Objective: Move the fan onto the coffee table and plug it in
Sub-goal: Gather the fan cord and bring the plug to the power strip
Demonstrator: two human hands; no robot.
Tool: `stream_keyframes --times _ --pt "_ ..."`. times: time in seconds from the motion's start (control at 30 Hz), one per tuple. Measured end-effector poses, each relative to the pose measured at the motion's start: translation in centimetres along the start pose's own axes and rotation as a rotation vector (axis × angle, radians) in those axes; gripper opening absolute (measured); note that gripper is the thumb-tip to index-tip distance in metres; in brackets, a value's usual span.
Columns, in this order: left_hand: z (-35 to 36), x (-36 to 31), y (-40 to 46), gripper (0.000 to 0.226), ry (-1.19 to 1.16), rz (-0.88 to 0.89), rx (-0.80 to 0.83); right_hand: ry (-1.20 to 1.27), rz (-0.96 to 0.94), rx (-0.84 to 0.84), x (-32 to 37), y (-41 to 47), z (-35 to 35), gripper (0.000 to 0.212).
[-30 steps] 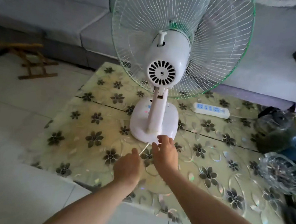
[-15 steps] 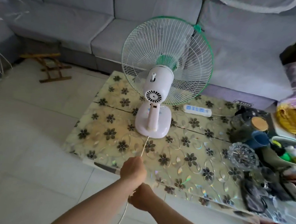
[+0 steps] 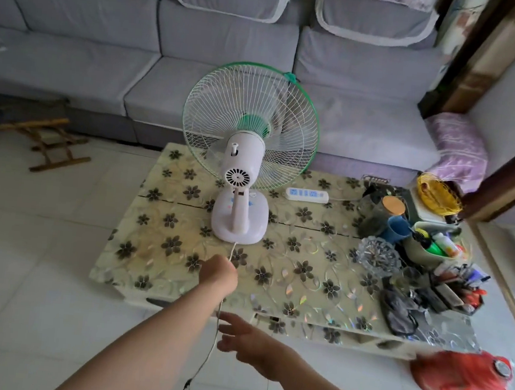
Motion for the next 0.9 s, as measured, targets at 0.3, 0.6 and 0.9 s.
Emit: stream_keyframes --times 0.3,0.6,0.9 --pt "-0.9 -0.3 -3.2 0.035 0.504 0.510 -0.190 0.095 -0.234 -0.299 3.5 -2.4 -0.8 0.011" --pt "-3.3 -2.3 -4.6 0.029 0.742 0.695 -0.374 -0.328 -0.292 -0.371 7.3 -6.4 -5.0 0.017" --pt "-7.2 1.5 -1.2 0.039 0.889 0.369 -0.385 -0.751 -0.130 -0.348 5.5 -13.7 -12.2 0.019"
Point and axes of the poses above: each hand's wrist, its own y-axis towards the middle knuckle, its own z-axis out of the palm, x = y × z, the point moved 1 cm from there along y, towards the middle knuckle, and after that the axes turned 14 degrees about y, right-handed, at the moved point
